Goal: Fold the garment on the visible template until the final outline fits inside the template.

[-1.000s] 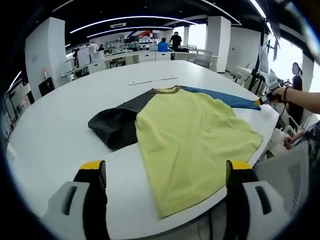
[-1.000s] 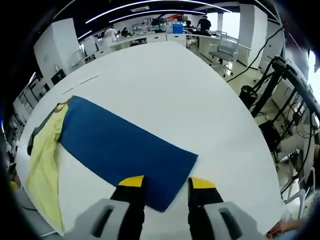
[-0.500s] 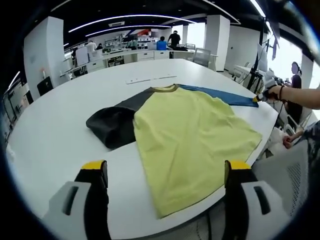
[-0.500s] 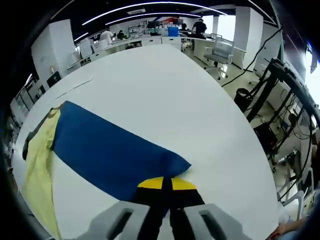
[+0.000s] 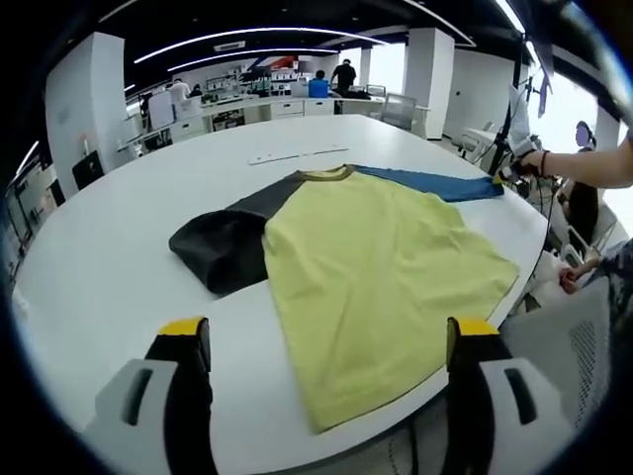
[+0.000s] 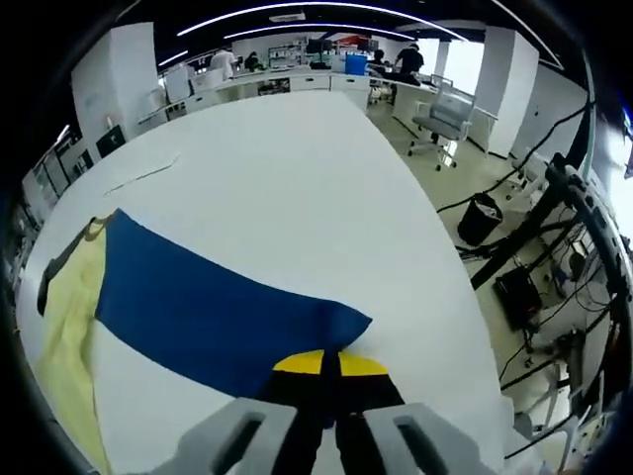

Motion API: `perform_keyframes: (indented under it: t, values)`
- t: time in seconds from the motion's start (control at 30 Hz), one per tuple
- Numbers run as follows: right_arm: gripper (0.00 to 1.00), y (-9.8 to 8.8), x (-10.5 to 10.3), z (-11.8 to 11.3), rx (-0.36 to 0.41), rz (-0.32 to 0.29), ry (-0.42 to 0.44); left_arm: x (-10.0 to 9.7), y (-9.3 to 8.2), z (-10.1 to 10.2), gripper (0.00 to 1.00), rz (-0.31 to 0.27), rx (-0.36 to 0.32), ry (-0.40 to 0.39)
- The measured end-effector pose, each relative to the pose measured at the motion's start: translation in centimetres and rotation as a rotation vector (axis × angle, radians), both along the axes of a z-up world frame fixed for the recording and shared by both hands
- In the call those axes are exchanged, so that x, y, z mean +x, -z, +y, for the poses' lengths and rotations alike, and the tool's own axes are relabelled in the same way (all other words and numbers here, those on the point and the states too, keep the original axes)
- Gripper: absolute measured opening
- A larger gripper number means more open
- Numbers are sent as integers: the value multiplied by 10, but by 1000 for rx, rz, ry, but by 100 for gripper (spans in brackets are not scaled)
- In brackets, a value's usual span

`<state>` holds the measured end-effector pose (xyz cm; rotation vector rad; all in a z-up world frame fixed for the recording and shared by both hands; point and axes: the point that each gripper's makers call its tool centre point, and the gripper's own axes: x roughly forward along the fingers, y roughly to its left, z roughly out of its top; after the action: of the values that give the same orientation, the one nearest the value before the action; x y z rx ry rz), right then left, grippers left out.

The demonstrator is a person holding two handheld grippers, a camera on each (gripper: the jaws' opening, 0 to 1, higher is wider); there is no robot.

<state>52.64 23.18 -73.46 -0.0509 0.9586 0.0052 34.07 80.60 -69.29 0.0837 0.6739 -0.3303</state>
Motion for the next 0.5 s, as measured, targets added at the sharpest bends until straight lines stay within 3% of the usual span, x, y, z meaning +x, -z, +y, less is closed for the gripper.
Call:
perform_keyframes:
  t: [0.33,0.5]
  values:
    - [0,-1,0,6,38,46,-2,-2,-5,2,99,-7,-6,1]
    - [0,-14,3,16,81,28,8,-2,-12,2,99,-22,-16,5]
